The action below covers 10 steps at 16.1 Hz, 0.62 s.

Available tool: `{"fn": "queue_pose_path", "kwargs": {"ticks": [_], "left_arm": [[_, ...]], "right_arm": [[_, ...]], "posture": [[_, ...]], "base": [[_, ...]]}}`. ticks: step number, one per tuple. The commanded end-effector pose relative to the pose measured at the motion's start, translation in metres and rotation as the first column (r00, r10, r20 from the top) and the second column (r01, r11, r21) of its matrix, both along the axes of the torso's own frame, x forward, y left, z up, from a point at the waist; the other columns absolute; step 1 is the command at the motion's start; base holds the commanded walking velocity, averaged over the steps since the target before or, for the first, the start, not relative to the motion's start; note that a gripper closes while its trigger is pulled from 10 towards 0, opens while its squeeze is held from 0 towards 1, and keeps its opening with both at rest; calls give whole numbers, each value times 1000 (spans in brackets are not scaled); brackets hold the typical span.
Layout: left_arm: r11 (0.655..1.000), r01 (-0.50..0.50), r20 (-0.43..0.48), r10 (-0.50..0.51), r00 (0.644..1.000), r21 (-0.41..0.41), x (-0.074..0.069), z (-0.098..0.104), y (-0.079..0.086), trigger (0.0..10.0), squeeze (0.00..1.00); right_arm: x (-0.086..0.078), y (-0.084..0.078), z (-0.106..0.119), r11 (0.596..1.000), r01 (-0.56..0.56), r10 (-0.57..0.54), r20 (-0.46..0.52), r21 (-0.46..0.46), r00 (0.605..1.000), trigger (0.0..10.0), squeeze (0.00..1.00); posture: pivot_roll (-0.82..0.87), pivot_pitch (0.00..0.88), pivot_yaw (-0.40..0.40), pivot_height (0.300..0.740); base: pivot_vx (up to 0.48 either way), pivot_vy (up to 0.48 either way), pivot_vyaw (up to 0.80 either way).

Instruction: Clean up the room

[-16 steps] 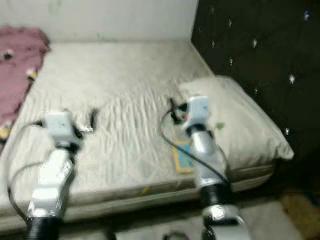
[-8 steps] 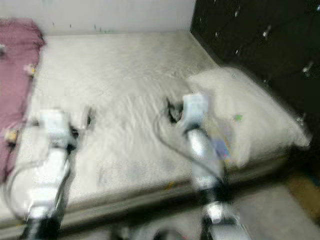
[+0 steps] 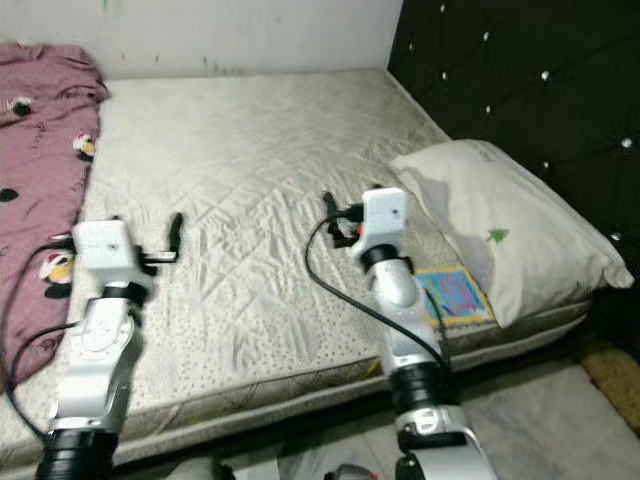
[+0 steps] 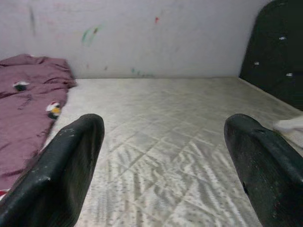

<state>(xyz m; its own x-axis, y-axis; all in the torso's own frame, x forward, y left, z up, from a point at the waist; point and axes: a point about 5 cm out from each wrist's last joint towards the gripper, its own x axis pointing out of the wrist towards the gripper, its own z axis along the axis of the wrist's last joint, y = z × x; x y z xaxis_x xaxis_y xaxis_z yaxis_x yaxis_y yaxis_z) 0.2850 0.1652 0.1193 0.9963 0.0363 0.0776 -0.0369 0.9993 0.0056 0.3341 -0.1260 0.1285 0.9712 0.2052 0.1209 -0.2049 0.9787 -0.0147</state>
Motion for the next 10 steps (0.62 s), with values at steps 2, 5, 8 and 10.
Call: {"fn": "queue_pose_path", "kwargs": {"ticks": [2, 5, 8, 10], "left_arm": [[1000, -12, -9, 12, 1000, 2, 1, 1, 2, 10000, 0], [1000, -15, -13, 15, 1000, -4, 1, 0, 3, 10000, 0], [1000, -13, -18, 12, 1000, -11, 2, -1, 2, 10000, 0], [1000, -8, -16, 7, 1000, -12, 1, 0, 1, 10000, 0]], "right_arm": [[-1, 1, 2, 1000, 5, -5, 12, 1, 1000, 10000, 0], [-1, 1, 1, 1000, 5, -5, 12, 1, 1000, 10000, 0], [0, -1, 2, 1000, 12, -12, 10, 14, 1000, 10000, 0], [0, -1, 1, 1000, 13, -13, 10, 12, 1000, 10000, 0]], "posture": [[-1, 0, -42, 740], [-1, 0, -41, 740], [-4, 0, -41, 740], [-4, 0, -42, 740]], "base": [[0, 0, 800], [0, 252, 733], [0, 480, 0], [0, 480, 0]]}}
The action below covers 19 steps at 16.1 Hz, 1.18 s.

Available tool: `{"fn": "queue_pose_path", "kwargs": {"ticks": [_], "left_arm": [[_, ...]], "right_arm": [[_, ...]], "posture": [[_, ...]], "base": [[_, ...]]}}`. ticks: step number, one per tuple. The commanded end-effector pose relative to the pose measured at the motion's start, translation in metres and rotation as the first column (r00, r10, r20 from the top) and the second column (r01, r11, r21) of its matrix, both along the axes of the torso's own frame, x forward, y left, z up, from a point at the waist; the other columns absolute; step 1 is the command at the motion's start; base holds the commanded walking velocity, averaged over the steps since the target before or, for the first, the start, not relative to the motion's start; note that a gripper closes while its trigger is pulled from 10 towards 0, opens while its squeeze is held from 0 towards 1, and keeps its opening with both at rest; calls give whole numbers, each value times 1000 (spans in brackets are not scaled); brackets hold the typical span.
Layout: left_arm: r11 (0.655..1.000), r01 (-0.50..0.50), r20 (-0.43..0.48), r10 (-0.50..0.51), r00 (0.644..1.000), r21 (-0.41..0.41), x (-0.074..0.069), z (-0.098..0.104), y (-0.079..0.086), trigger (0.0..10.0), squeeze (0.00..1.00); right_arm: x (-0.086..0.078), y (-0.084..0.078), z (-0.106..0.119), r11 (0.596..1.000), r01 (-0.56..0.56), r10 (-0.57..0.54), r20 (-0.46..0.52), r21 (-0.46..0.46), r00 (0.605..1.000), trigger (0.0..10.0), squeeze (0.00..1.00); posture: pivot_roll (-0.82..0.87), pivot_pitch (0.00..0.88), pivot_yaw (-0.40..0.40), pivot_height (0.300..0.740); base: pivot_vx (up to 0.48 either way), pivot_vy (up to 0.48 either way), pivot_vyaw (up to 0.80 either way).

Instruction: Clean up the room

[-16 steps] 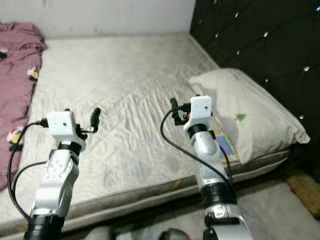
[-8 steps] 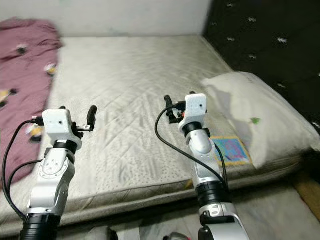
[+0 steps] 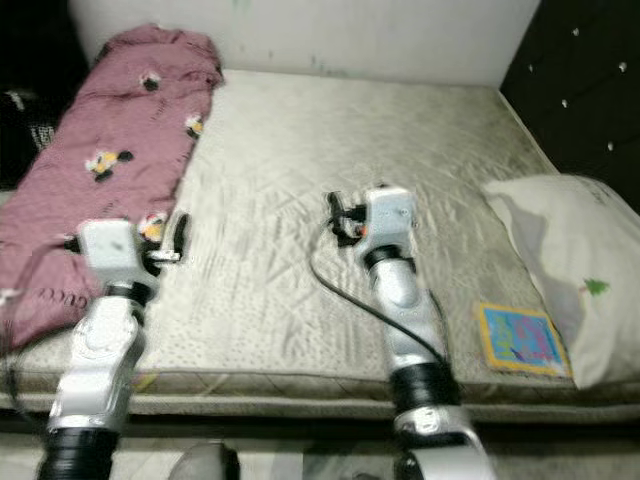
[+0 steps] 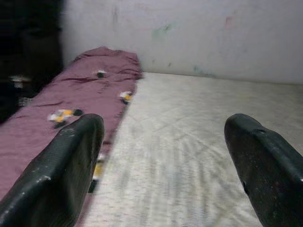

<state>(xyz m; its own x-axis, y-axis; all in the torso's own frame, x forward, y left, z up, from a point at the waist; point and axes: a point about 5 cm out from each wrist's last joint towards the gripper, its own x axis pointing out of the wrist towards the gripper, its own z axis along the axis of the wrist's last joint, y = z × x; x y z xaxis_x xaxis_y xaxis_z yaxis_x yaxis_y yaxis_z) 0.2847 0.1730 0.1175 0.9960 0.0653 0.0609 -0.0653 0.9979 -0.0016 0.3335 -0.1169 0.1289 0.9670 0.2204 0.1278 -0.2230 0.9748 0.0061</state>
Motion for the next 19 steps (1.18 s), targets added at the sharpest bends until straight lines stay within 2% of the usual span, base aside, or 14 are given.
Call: {"fn": "queue_pose_path", "kwargs": {"ticks": [1, 19], "left_arm": [[1000, 23, 2, -23, 1000, -4, 2, 2, -7, 10000, 0], [999, 31, 1, -31, 1000, -34, 2, 2, -8, 10000, 0]], "right_arm": [[0, -10, 1, 999, 32, -32, 8, -10, 999, 10000, 0], [1, -11, 0, 999, 41, -41, -6, -6, 999, 10000, 0]], "posture": [[-4, 0, -42, 740], [-5, 0, -42, 740]], "base": [[0, 480, 0], [0, 480, 0]]}}
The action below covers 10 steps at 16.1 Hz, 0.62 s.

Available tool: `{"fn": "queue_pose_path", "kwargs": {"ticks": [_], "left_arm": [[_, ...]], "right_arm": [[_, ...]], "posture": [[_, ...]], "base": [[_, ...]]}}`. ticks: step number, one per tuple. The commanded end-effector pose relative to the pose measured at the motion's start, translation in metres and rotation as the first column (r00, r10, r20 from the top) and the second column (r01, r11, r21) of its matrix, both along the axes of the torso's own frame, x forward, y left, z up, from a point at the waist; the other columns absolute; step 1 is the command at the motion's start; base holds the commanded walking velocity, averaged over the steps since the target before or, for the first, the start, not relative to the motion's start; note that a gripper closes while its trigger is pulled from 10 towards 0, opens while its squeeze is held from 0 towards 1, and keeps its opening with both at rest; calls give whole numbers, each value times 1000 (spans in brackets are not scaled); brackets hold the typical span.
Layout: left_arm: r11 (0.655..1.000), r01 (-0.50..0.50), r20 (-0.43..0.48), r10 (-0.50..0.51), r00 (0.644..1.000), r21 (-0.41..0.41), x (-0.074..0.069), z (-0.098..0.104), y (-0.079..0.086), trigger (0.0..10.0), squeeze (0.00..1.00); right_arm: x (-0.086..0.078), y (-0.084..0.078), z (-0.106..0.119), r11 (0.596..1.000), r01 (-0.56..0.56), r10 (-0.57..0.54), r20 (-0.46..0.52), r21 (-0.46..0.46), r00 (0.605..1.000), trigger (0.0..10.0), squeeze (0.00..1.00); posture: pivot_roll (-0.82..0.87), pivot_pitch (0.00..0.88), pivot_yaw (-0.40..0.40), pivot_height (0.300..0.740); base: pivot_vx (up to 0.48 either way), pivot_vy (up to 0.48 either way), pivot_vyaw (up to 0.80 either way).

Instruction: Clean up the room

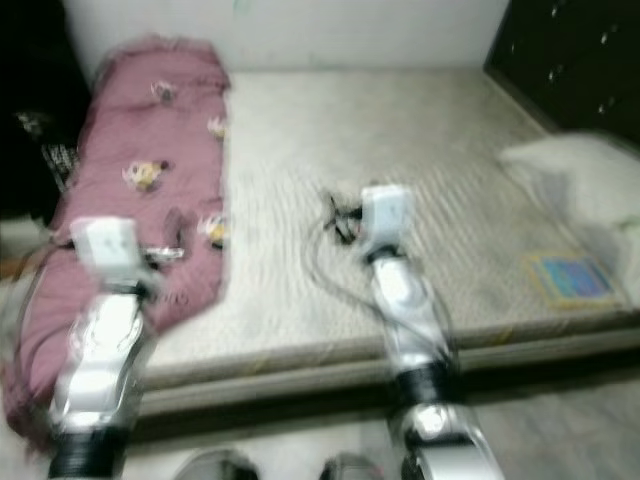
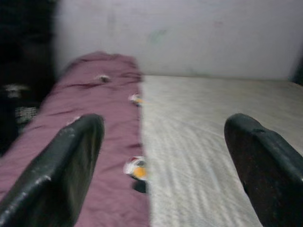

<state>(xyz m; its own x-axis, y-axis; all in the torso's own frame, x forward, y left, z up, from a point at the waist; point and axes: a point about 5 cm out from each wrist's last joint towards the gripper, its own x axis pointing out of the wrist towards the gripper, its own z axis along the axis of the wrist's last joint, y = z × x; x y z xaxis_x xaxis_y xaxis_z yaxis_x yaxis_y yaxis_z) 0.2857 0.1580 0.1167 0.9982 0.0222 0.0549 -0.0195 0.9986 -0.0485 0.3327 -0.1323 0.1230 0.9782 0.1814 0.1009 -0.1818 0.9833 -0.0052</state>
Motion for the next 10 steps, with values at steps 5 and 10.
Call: {"fn": "queue_pose_path", "kwargs": {"ticks": [5, 10], "left_arm": [[1000, -25, 1, 25, 1000, 3, 0, 2, 9, 10000, 0], [999, -47, 8, 47, 999, 11, 2, 4, 12, 10000, 0]], "right_arm": [[2, 4, 5, 1000, 2, -2, 11, 7, 1000, 10000, 0], [2, 4, 4, 1000, 3, -3, 7, 4, 1000, 10000, 0]], "posture": [[-6, 0, -42, 740], [-7, 0, -42, 740]], "base": [[0, 480, 0], [0, 480, 0]]}}
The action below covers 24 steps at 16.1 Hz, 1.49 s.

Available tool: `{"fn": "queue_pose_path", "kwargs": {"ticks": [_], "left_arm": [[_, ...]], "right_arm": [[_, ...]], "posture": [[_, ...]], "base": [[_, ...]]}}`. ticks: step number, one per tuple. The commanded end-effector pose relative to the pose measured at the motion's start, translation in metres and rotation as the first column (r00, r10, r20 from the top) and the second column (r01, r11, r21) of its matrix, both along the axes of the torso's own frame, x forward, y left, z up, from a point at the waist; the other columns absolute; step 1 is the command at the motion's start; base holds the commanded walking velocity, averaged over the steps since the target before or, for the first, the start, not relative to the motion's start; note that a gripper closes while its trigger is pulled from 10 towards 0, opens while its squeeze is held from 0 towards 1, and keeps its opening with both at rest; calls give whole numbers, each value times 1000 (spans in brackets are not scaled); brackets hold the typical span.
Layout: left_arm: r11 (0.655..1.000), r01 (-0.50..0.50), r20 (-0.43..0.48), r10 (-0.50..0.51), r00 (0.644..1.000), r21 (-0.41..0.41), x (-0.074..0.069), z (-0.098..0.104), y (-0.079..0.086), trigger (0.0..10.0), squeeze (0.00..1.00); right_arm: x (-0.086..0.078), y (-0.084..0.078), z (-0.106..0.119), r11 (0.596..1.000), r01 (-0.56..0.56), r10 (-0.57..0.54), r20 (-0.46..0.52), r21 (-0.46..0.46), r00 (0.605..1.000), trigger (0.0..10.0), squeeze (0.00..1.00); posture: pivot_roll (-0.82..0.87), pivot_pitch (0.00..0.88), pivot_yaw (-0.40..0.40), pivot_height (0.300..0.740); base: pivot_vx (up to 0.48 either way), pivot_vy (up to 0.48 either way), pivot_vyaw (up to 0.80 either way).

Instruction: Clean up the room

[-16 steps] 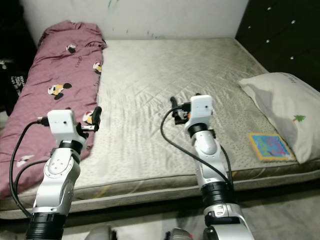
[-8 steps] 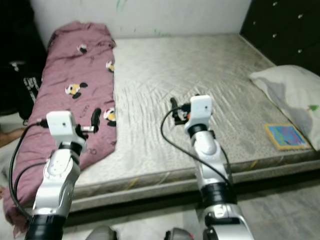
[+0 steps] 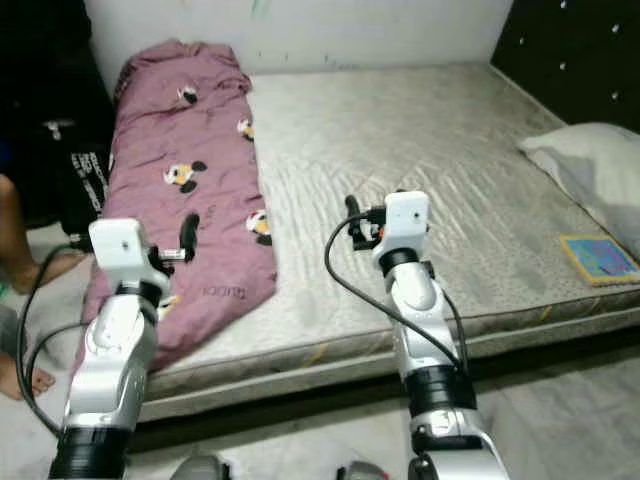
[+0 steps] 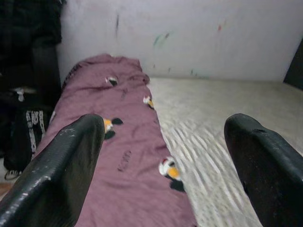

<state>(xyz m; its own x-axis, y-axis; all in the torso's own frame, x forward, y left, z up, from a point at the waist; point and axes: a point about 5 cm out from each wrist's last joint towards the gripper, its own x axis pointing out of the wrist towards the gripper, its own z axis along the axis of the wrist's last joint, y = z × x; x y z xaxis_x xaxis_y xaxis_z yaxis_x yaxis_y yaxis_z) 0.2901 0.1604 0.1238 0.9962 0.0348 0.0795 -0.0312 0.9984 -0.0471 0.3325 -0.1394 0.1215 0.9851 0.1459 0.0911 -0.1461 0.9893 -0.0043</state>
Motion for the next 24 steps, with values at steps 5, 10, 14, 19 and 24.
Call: {"fn": "queue_pose_path", "kwargs": {"ticks": [5, 10, 14, 19, 24], "left_arm": [[993, -100, 8, 99, 995, 57, -2, -2, 20, 10000, 0], [994, -88, 37, 86, 996, 67, -2, 1, 20, 10000, 0], [997, -66, 44, 64, 997, 48, 0, 2, 17, 10000, 0], [996, -67, 51, 65, 997, 54, -1, 3, 18, 10000, 0], [998, -58, 26, 58, 998, 16, -6, 0, 20, 10000, 0]], "right_arm": [[2, 11, 5, 999, -29, 28, 10, 14, 1000, 10000, 0], [3, 10, 6, 1000, -14, 13, 9, 24, 1000, 10000, 0], [3, 9, 7, 1000, -10, 9, 11, 26, 1000, 10000, 0], [3, 8, 7, 1000, -8, 8, 11, 23, 1000, 10000, 0], [0, 3, 6, 1000, -1, 1, 4, 18, 1000, 10000, 0]], "posture": [[-6, 0, -40, 740], [-9, 0, -34, 740], [-12, 0, -28, 740], [-15, 0, -28, 740], [-19, 0, -25, 740]], "base": [[0, 479, 0], [0, 94, 0], [0, 0, 0], [0, 0, -480], [0, 0, -764]]}}
